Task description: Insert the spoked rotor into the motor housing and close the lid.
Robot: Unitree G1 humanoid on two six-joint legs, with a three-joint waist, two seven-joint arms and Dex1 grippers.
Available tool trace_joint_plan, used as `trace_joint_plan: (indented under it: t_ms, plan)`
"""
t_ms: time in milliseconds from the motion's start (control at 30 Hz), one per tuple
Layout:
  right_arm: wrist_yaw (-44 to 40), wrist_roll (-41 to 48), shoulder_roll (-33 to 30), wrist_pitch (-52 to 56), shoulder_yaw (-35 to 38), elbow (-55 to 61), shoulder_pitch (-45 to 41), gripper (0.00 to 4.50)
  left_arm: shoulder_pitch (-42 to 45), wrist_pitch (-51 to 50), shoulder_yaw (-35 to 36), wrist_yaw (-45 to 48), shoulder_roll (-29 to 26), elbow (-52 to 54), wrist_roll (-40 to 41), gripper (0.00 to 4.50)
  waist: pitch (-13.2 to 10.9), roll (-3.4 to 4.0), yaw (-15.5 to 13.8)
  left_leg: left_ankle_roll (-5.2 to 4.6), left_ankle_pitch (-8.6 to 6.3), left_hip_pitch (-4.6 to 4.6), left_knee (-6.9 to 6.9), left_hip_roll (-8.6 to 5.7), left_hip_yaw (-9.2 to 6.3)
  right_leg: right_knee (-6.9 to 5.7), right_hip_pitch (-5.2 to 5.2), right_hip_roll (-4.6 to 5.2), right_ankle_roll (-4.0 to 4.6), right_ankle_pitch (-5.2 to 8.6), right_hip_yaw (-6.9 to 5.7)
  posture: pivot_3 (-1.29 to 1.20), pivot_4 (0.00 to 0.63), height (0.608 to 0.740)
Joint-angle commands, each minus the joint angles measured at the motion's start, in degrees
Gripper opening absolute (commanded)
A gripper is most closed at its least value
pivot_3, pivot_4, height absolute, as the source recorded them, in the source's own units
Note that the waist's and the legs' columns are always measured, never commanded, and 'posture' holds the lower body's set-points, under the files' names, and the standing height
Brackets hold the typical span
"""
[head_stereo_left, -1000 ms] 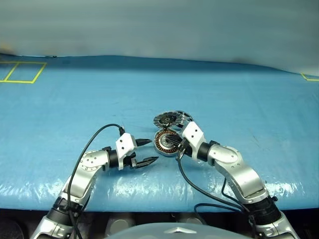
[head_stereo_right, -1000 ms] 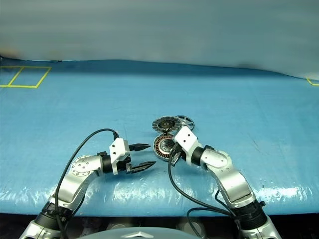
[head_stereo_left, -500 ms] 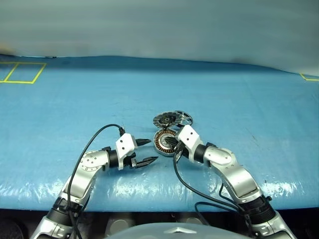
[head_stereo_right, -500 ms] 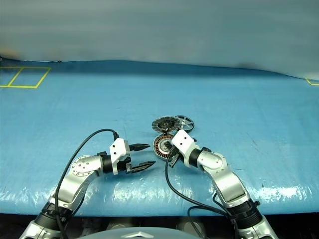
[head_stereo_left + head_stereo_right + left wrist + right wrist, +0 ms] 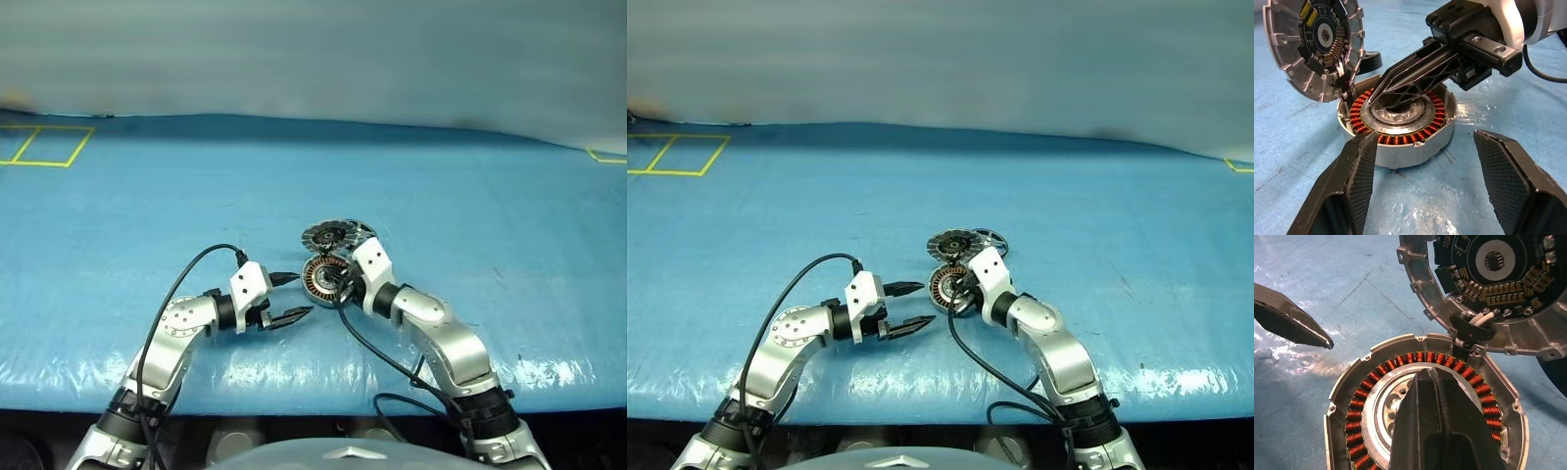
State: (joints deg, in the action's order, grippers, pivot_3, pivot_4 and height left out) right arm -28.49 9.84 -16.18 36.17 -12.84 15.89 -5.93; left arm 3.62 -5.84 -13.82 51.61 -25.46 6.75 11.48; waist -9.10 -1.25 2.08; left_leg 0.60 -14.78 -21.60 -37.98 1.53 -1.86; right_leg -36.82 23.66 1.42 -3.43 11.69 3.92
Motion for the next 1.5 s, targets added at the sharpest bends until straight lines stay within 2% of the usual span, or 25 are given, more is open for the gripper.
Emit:
trace_joint_plan:
  t_ms: [33,200,400,567,733,833,933,1067,1267,1500]
  plan:
    - [0.7,-2.9,-3.0,3.6,-2.8,-2.1,2.2,0.02,0.8,1.1,0.0,-0.1,0.3,0.3,0.0,3.36,0.1,-0.01,0.0,0.0,0.0,0.0,0.02,0.0,0.0,0.02,0.0,0.0,0.0,0.0,0.0,0.0,0.15,0.74]
    - [0.8,-3.2,-4.0,1.4,-3.1,-1.2,2.8,0.02,0.8,1.2,0.0,0.0,0.4,0.3,0.0,3.36,0.5,-0.03,0.0,0.0,0.0,0.02,0.06,0.01,0.0,0.02,0.0,-0.01,0.01,0.02,-0.01,0.0,0.15,0.74]
    - [-4.3,10.2,0.7,-3.8,5.8,7.2,5.2,0.02,0.7,1.0,0.1,0.2,0.3,0.5,0.3,3.36,0.4,0.08,0.2,0.0,-0.01,-0.07,0.13,0.01,0.0,0.05,0.11,-0.01,0.02,0.03,-0.01,0.0,0.15,0.74]
    - [-7.6,13.4,-5.6,-2.1,9.9,13.2,6.0,0.02,0.6,0.6,1.0,0.5,-0.1,1.0,1.1,3.36,0.2,0.25,0.1,0.0,-0.01,-0.15,0.14,0.0,0.02,0.07,0.18,0.0,0.01,0.03,0.01,0.0,0.15,0.74]
    - [-7.4,11.9,-13.1,-1.4,13.5,13.0,4.8,0.02,0.6,1.0,1.9,0.5,-0.6,0.3,1.1,3.36,0.2,0.22,0.0,0.0,-0.01,-0.15,0.14,0.0,0.03,0.11,0.18,0.01,0.02,0.04,0.0,0.0,0.15,0.74]
    - [-5.2,7.8,-15.9,-2.8,14.2,9.5,1.6,0.02,0.7,1.2,2.1,0.4,-0.4,0.0,1.0,3.36,0.1,0.25,0.3,0.0,-0.01,-0.15,0.15,0.01,0.05,0.1,0.2,0.0,0.02,0.04,0.02,0.0,0.15,0.74]
    - [-1.8,0.8,-18.1,-4.8,11.7,3.7,-4.2,0.02,0.9,1.4,2.0,0.4,-0.2,-0.3,0.7,3.36,0.1,0.23,0.3,0.0,-0.01,-0.15,0.13,0.0,0.07,0.09,0.2,0.0,0.01,0.04,0.02,0.0,0.15,0.74]
    - [-4.4,-3.7,-20.7,-6.2,7.1,-1.2,-10.0,0.88,0.9,1.6,1.9,0.2,0.1,-0.4,0.6,3.36,0.0,0.19,0.1,-0.01,-0.02,-0.17,0.23,-0.01,0.07,0.14,0.24,0.0,0.03,0.04,0.02,0.0,0.15,0.74]
    - [-8.9,-7.7,-20.9,-6.9,0.9,-9.4,-18.1,2.88,-0.4,1.8,2.1,-0.6,0.3,0.5,0.5,3.36,0.0,0.21,0.1,-0.11,-0.08,-0.24,0.38,-0.01,0.08,0.38,0.24,0.0,0.03,0.04,0.02,0.0,0.15,0.74]
    - [-12.2,-10.8,-19.5,-10.8,-2.7,-17.0,-24.1,2.88,-1.9,2.3,2.1,-1.8,0.1,1.0,0.1,3.36,0.0,0.23,0.0,-0.15,-0.1,-0.3,0.39,0.0,0.08,0.55,0.21,0.01,-0.02,0.02,0.01,0.0,0.15,0.74]
